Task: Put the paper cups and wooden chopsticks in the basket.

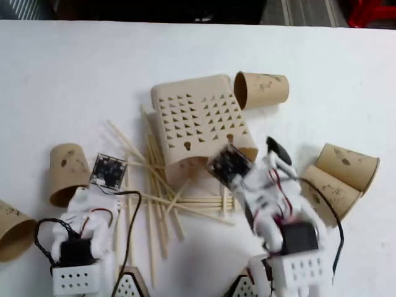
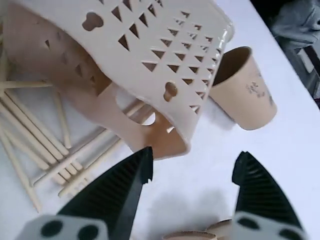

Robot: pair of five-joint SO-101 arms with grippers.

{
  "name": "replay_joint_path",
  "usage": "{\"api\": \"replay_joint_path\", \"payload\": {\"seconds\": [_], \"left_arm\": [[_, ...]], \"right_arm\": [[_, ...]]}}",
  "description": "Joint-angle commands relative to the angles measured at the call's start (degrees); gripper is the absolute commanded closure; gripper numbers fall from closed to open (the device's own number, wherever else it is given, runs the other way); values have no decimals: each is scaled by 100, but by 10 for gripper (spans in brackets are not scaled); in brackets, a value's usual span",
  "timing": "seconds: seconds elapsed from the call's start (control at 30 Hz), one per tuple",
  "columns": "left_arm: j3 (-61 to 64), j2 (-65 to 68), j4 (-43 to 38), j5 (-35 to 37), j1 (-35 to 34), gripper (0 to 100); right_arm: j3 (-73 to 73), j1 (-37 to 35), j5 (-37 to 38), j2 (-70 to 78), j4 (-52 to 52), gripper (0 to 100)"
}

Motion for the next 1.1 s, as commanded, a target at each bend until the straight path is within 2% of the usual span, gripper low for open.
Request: {"api": "replay_joint_path", "payload": {"seconds": [0.0,0.2,0.27,0.37,0.6,0.67,0.8,0.83,0.9,1.07], "left_arm": [[-35,-31,-132,-26,13,976],[-26,-31,-132,-26,4,976],[-26,-31,-123,-35,4,976],[-26,-31,-123,-35,4,976],[-26,-31,-123,-35,4,976],[-26,-31,-123,-35,4,976],[-26,-31,-123,-35,4,976],[-26,-31,-123,-35,4,976],[-26,-31,-114,-35,4,976],[-26,-31,-114,-35,4,976]], "right_arm": [[-923,-286,70,1543,-136,731],[-1749,-470,79,3275,-699,731],[-1785,-479,290,3635,-971,731],[-1785,-470,589,4031,-1341,733],[-1776,-409,589,4338,-2062,735],[-1802,-409,589,4330,-2202,774],[-1820,-453,615,4330,-2598,967],[-1820,-453,624,4330,-2686,987],[-1855,-418,598,4330,-2756,955],[-2532,-418,273,4330,-2404,977]]}}
